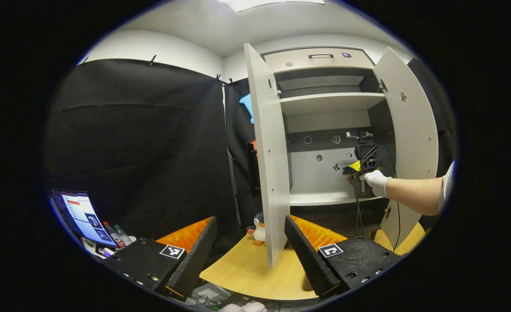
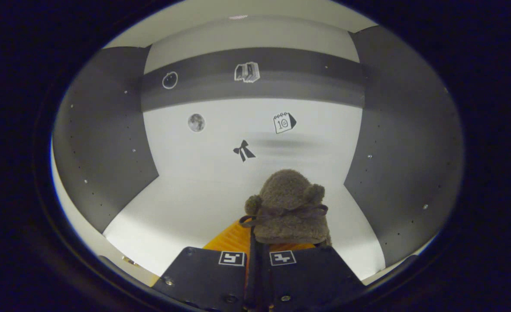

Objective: Grab one shoe with the right hand and put it into the shoe cabinet, grab the other shoe with the left hand and put it into the shoe cabinet; then close the right door with the right hand and the left door with the left hand.

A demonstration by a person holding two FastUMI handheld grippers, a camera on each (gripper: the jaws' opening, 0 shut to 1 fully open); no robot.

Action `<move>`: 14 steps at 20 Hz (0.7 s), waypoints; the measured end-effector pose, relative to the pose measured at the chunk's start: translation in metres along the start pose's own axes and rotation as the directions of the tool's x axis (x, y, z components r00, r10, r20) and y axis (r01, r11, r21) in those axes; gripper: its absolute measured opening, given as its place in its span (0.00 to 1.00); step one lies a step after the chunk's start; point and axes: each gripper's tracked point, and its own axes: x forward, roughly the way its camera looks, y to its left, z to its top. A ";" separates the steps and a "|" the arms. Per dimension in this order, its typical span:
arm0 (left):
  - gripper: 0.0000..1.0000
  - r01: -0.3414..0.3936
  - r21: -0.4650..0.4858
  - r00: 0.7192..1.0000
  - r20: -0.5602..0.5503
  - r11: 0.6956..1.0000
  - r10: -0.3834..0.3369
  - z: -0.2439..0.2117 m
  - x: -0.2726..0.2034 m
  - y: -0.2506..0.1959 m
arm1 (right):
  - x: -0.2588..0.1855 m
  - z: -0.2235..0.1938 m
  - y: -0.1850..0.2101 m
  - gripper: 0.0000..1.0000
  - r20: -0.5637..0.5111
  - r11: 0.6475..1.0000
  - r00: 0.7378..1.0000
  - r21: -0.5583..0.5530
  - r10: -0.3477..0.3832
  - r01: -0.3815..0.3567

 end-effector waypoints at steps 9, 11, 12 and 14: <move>0.96 -0.009 -0.017 1.000 0.001 1.000 0.009 -0.002 -0.001 0.001 | 0.001 -0.015 0.003 0.19 -0.191 0.999 0.982 0.031 -0.016 0.022; 1.00 -0.005 -0.016 1.000 0.003 1.000 0.005 -0.002 -0.001 0.001 | -0.010 -0.008 0.006 0.29 -0.161 0.999 0.987 0.035 -0.004 0.010; 0.96 -0.001 -0.016 1.000 0.003 1.000 0.001 -0.001 0.000 0.001 | -0.018 -0.006 0.006 0.47 -0.149 0.999 0.989 0.037 -0.007 0.013; 0.96 0.007 -0.016 1.000 0.008 1.000 -0.007 0.000 0.000 0.001 | -0.034 0.002 0.011 0.64 -0.114 0.997 0.993 0.071 0.008 0.000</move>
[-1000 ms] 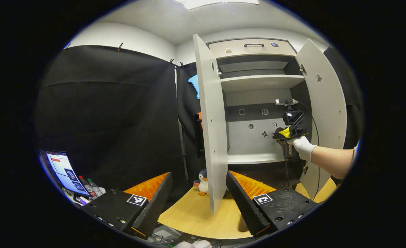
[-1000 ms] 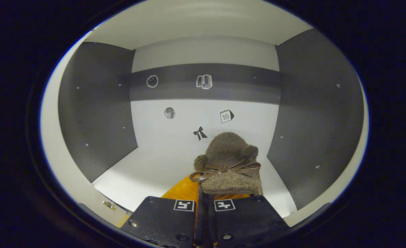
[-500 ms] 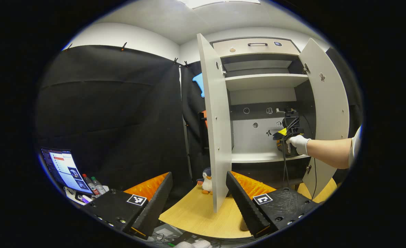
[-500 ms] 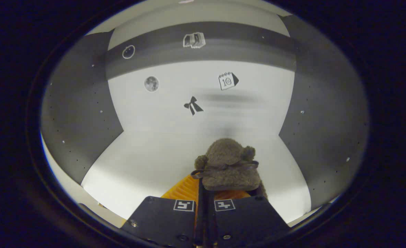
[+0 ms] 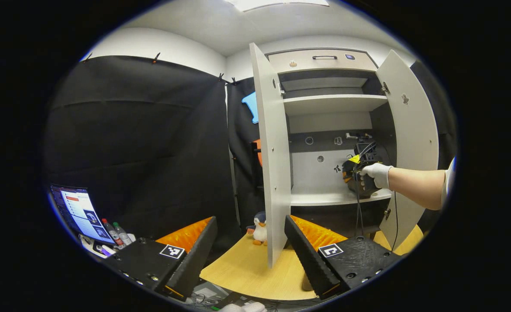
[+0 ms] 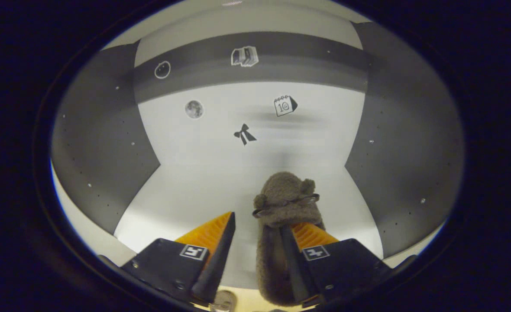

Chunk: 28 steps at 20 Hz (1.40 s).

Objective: Grab one shoe with the right hand and put it into the shoe cabinet, grab the other shoe with the left hand and put it into the shoe cabinet; then close the right door with the right hand and the left door with the left hand.

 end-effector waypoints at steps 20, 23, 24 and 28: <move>0.96 0.200 0.025 0.978 0.050 0.980 -0.201 0.004 0.008 -0.012 | -0.299 -0.030 -0.008 1.00 0.537 0.998 0.843 -0.067 0.024 0.015; 0.96 0.230 0.048 0.970 0.066 0.972 -0.233 0.010 0.011 -0.020 | -0.320 -0.078 -0.026 1.00 0.564 0.995 0.826 -0.078 -0.002 0.056; 0.96 0.244 0.054 0.966 0.072 0.968 -0.247 0.012 0.011 -0.024 | -0.327 -0.092 -0.033 1.00 0.575 0.993 0.818 -0.084 -0.018 0.080; 0.96 0.291 0.082 0.949 0.099 0.953 -0.299 0.013 0.013 -0.045 | -0.351 -0.155 -0.054 1.00 0.568 0.995 0.822 -0.054 -0.037 0.082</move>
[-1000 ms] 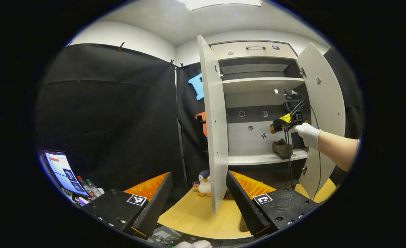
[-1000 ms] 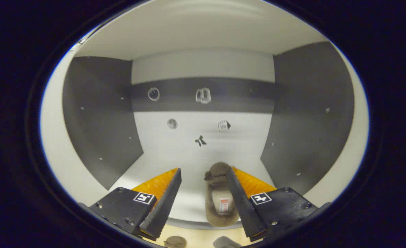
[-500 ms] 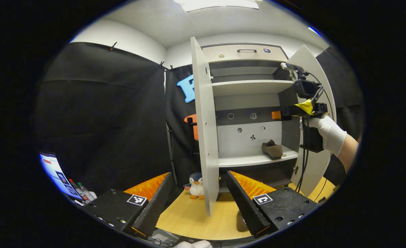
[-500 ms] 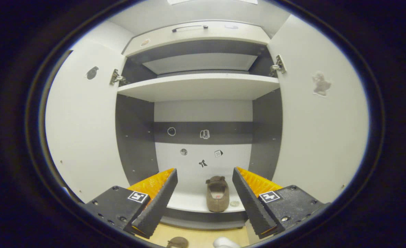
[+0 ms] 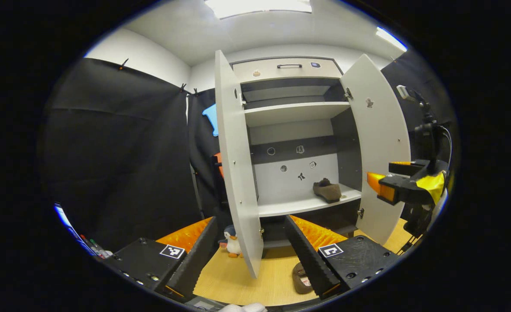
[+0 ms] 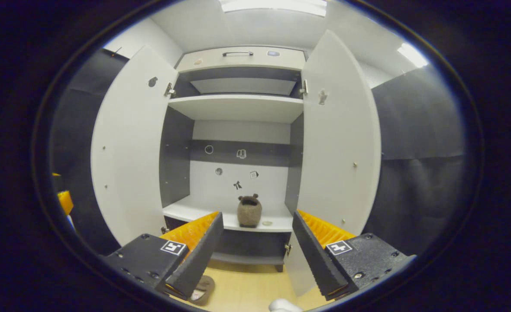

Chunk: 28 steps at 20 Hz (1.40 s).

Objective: Grab one shoe with the right hand and put it into the shoe cabinet, grab the other shoe with the left hand and put it into the shoe cabinet; then close the right door with the right hand and the left door with the left hand.

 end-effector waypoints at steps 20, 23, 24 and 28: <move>0.97 0.218 -0.112 0.857 -0.453 0.969 -0.245 -0.282 0.069 -0.130 | -0.059 -0.053 -0.058 1.00 -0.185 0.996 0.979 -0.042 -0.080 0.073; 0.97 0.233 -0.089 0.808 -0.537 0.968 -0.244 -0.339 0.081 -0.136 | -0.061 -0.062 -0.068 1.00 -0.224 0.993 0.968 -0.042 -0.115 0.108; 0.97 0.240 -0.077 0.799 -0.550 0.968 -0.242 -0.352 0.087 -0.138 | -0.062 -0.064 -0.070 1.00 -0.234 0.992 0.964 -0.041 -0.125 0.118; 0.97 0.242 -0.060 0.761 -0.607 0.968 -0.228 -0.399 0.107 -0.141 | -0.062 -0.075 -0.076 1.00 -0.267 0.988 0.951 -0.049 -0.157 0.149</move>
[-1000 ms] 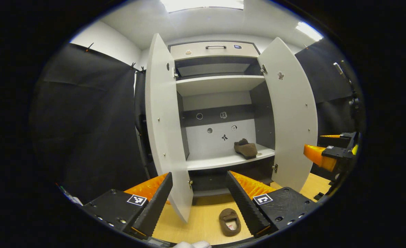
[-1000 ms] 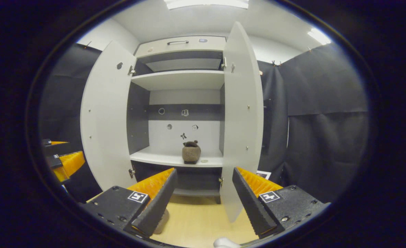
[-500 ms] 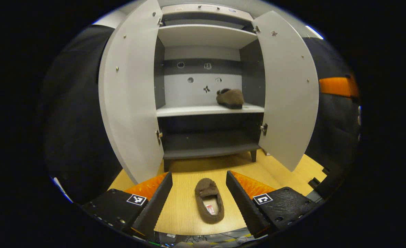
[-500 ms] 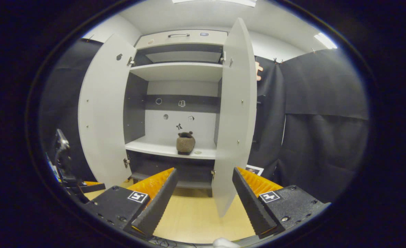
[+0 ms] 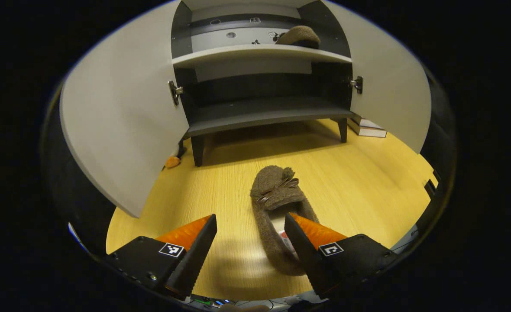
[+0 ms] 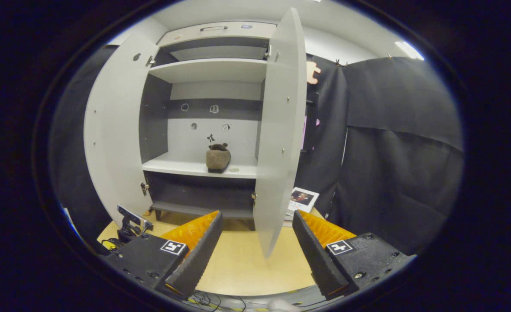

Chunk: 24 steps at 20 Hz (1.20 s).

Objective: Grab one shoe with the right hand and put it into the shoe cabinet, grab the other shoe with the left hand and put it into the shoe cabinet; then close the right door with the right hand and the left door with the left hand.

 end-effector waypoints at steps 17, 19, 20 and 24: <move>0.01 0.026 -0.007 0.998 -0.053 1.000 -0.026 0.023 0.059 -0.010 | 0.026 -0.002 0.000 1.00 -0.039 1.000 0.999 0.023 0.006 -0.005; 0.00 0.024 -0.001 1.000 0.001 1.000 -0.024 0.051 0.035 -0.007 | 0.027 0.002 0.002 1.00 -0.025 0.999 1.000 0.030 0.015 -0.015; 0.00 0.021 0.000 0.999 0.032 1.000 -0.021 0.068 0.022 -0.006 | 0.028 0.004 0.005 1.00 -0.024 0.999 0.999 0.034 0.026 -0.026; 0.00 -0.009 -0.061 0.991 0.131 0.998 0.017 0.141 -0.022 0.007 | 0.030 0.011 0.012 1.00 -0.005 0.997 0.998 0.046 0.061 -0.061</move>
